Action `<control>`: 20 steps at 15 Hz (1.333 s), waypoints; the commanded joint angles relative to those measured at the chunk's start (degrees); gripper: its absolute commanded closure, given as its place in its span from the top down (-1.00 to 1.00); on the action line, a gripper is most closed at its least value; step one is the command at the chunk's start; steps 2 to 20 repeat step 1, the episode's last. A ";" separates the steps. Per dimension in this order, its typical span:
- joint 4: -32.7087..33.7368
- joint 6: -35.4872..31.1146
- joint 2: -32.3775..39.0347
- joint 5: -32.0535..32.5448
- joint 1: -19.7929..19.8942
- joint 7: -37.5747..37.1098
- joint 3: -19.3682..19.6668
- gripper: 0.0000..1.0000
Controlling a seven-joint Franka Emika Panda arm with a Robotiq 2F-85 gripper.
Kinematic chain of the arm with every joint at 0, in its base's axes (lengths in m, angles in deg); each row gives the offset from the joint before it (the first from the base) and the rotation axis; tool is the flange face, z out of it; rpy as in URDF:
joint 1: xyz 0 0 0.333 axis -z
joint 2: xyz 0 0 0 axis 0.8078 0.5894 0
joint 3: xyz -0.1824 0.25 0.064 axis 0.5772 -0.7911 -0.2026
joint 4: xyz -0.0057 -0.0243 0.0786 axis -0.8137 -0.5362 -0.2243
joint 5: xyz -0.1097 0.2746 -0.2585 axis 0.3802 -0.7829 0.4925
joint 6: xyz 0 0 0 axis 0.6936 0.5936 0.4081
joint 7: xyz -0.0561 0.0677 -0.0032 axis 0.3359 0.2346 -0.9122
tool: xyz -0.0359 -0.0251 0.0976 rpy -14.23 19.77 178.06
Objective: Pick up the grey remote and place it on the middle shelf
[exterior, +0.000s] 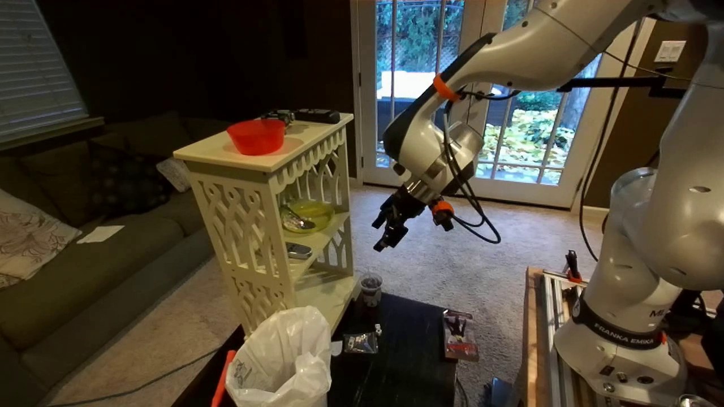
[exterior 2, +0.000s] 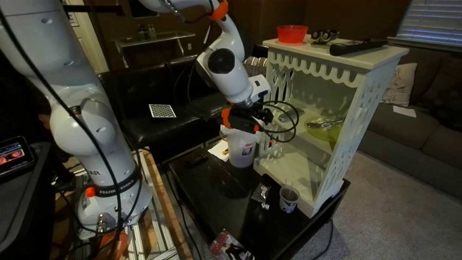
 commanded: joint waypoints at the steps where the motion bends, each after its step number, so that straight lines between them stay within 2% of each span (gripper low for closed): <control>1: -1.34 0.28 -2.66 -1.66 0.00 2.17 0.02 1.00; 20: -1.34 0.28 -2.66 -1.66 0.00 2.17 0.02 1.00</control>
